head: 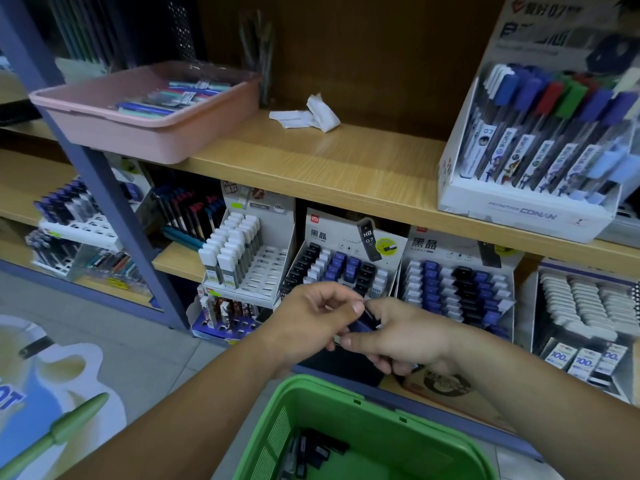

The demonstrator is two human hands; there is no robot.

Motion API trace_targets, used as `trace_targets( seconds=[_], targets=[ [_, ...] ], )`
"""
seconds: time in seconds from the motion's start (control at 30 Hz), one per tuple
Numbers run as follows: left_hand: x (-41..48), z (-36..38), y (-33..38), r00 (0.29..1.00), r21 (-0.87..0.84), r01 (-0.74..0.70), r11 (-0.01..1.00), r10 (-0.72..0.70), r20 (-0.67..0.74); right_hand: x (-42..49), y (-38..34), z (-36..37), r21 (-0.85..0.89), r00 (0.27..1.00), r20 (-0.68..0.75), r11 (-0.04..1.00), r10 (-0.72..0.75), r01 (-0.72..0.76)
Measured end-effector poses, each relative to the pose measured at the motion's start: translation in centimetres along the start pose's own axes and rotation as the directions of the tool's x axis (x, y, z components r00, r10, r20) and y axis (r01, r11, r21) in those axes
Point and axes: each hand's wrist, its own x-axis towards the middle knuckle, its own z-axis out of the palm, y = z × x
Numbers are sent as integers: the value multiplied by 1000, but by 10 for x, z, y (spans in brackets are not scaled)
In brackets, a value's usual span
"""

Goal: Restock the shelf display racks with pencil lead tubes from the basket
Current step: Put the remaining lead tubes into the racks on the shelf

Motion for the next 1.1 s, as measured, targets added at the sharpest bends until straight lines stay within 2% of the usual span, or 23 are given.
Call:
trace_targets(
  seconds=[0.1,0.2,0.33,0.4,0.5,0.6,0.63,0.7,0.77,0.9,1.1],
  targets=[
    [1,-1,3,1000,19,16,1000,-15,-17,-5,2,-5,67,999,39,998,-15,12],
    [3,-6,3,986,-24,71,997,-74,-146,-10,6,-8,80,999,44,997,-22,18],
    [5,-14,-5,943,-181,71,981,-125,-310,-12,9,-14,255,987,-162,966,-8,50],
    [3,-14,-8,943,-200,79,977,-138,-302,-13,8,-16,354,974,-227,931,-5,87],
    [-1,-7,-9,956,-240,86,967,-147,-253,-14,5,-10,410,963,-270,905,1,114],
    [-6,0,-8,965,-284,110,952,-170,-197,-10,6,-3,433,906,-422,885,29,173],
    [-7,1,-8,966,-248,129,960,-178,-186,-8,6,-3,375,870,-494,906,14,198],
    [-7,1,-13,962,-49,186,981,-192,-192,-5,8,-7,116,796,-596,970,-103,213],
    [-9,-3,-21,956,115,243,963,-218,-195,1,10,-8,-136,762,-608,975,-221,174],
    [-10,-8,-30,948,121,287,950,-264,-178,18,20,2,-391,762,-577,918,-295,60],
    [-9,-9,-28,948,84,288,954,-271,-167,29,27,8,-519,737,-571,854,-360,15]
  ],
)
